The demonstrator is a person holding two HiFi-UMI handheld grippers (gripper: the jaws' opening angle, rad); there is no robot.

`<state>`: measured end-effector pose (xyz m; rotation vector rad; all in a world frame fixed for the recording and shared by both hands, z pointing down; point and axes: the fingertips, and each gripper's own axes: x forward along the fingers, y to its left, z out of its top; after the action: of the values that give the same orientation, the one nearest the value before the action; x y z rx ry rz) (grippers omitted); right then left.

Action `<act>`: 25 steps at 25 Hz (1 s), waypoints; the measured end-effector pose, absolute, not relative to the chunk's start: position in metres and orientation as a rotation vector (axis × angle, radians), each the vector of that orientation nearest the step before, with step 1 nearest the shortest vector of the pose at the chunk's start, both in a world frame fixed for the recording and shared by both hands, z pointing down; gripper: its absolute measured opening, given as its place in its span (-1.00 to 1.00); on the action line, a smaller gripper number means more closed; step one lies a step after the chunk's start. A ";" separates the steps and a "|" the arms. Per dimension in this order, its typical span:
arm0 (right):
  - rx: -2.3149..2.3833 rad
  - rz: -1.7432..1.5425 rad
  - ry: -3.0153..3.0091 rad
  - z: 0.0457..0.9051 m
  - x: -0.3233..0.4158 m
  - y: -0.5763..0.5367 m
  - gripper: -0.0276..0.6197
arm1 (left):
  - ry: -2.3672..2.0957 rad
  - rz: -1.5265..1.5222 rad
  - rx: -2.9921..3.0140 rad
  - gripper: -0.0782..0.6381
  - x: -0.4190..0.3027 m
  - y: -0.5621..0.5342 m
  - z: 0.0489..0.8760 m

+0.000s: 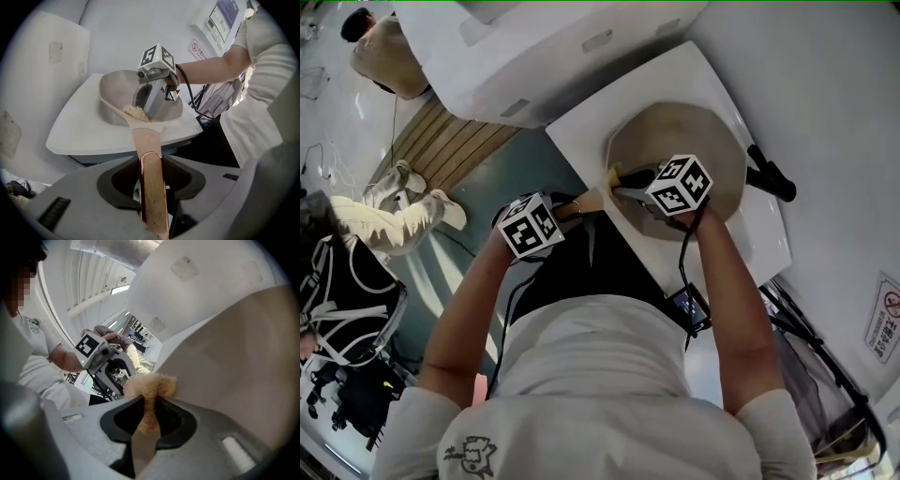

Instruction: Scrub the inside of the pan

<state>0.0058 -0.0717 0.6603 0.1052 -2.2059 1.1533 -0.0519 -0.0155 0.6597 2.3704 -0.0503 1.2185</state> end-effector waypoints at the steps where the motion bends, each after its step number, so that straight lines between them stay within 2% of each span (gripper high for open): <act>1: 0.081 1.161 -2.194 0.660 0.007 -0.067 -0.68 | -0.051 1.217 2.372 -0.34 -0.051 -0.015 0.660; 16: -0.238 1.345 -1.774 0.661 0.066 0.017 -0.68 | -0.079 1.233 2.396 -0.34 -0.049 -0.012 0.660; 25: -0.274 1.211 -1.437 0.669 0.123 0.041 -0.67 | -0.089 1.242 2.390 -0.35 -0.044 -0.005 0.660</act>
<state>0.1234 0.0408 0.6690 -0.2737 -1.4373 1.2110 -0.0442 -0.0054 0.6599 2.3902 -0.0894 1.2421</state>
